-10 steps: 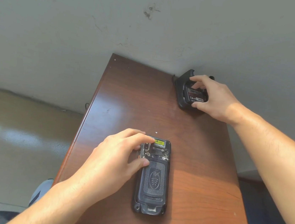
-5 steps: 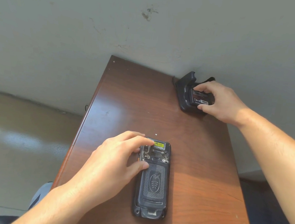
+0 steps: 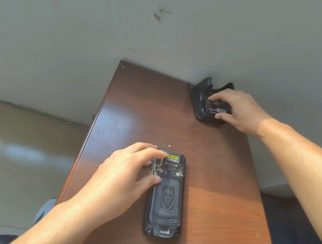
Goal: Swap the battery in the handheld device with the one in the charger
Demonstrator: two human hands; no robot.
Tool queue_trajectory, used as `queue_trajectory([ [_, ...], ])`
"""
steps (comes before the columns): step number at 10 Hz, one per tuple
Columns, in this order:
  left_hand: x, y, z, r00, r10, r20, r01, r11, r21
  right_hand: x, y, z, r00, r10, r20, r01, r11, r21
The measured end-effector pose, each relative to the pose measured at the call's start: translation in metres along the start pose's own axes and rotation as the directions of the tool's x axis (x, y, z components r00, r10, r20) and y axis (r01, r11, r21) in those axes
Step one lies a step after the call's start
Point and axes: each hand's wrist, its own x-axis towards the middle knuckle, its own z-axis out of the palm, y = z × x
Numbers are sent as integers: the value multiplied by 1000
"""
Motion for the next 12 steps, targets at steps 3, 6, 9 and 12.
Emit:
queue_trajectory([
  [3,0,-2,2,1000,5,-11,-5,1000,-10,-17,5,29,974,-74,-216,67,997,-40],
  [6,0,-3,1,1000,2,-2,-2,1000,-21,-19,-5,28,977,8,-215,-7,1000,7],
  [9,2,0,2,999,-24,39,24,1000,5,-52,-43,9,969,81,-233,-69,996,60],
  [12,-19,38,0,975,-202,-94,193,976,-100,-180,-148,-192,767,-330,-550,354,933,-66],
])
